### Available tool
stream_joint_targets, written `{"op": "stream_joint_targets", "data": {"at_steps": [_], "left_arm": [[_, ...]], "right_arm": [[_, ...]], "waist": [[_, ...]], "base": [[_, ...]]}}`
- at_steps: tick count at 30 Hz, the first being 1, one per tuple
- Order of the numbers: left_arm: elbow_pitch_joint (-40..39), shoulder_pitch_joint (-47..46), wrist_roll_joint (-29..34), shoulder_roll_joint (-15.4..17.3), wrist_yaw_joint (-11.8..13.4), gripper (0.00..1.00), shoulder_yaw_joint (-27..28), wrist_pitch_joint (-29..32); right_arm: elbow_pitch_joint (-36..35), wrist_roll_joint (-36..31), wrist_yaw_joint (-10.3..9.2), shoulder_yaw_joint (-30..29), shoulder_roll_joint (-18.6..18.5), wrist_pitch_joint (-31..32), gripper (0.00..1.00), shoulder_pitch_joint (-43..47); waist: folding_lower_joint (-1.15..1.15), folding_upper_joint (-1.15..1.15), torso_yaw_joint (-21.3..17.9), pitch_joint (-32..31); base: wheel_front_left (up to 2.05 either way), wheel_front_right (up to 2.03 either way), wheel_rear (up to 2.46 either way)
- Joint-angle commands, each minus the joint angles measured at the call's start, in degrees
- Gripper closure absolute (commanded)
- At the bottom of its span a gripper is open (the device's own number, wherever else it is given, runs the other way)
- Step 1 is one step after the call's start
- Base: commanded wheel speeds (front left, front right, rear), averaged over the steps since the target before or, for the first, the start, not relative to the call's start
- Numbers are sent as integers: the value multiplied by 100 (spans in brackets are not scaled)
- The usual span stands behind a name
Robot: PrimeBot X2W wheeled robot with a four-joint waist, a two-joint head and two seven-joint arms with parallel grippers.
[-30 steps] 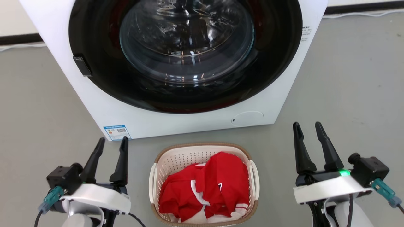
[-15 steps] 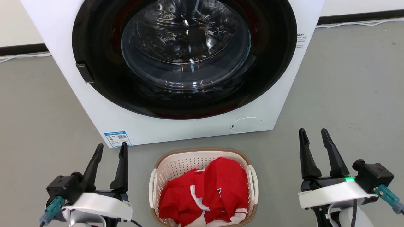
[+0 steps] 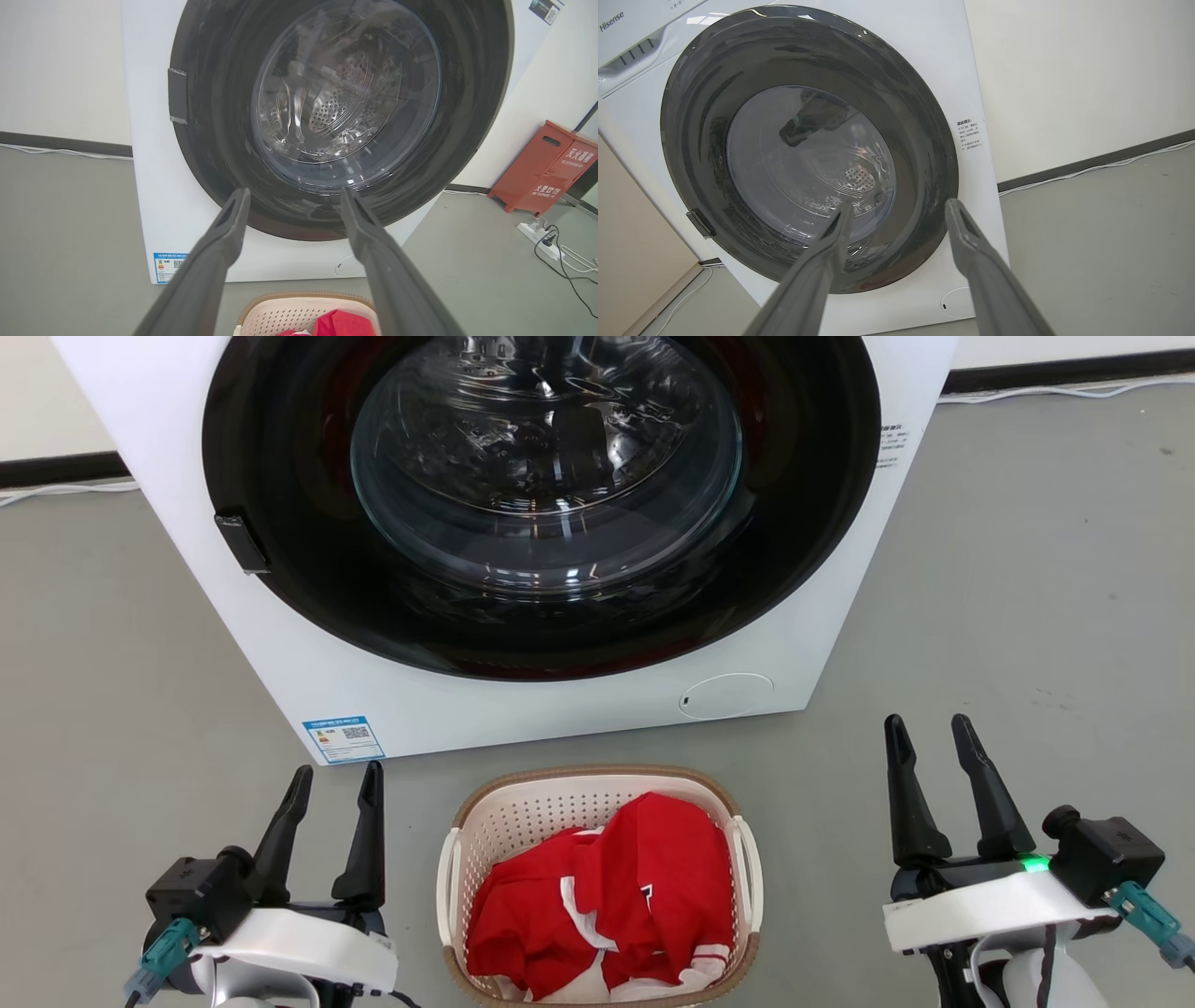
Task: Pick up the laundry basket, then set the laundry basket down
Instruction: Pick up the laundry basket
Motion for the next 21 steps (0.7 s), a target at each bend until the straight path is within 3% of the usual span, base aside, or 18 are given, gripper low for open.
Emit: {"op": "stream_joint_targets", "data": {"at_steps": [1, 21], "left_arm": [[-113, -187, -1, 39, -15, 0, 168, -35], [103, -465, -125, 211, -15, 0, -34, -35]], "right_arm": [[-144, -36, 42, 127, 4, -62, 0, -125], [67, -30, 42, 193, 4, -62, 0, -320]], "waist": [[0, 0, -6, 3], [0, 0, -54, 518]], "base": [[0, 0, 0], [0, 0, 0]]}}
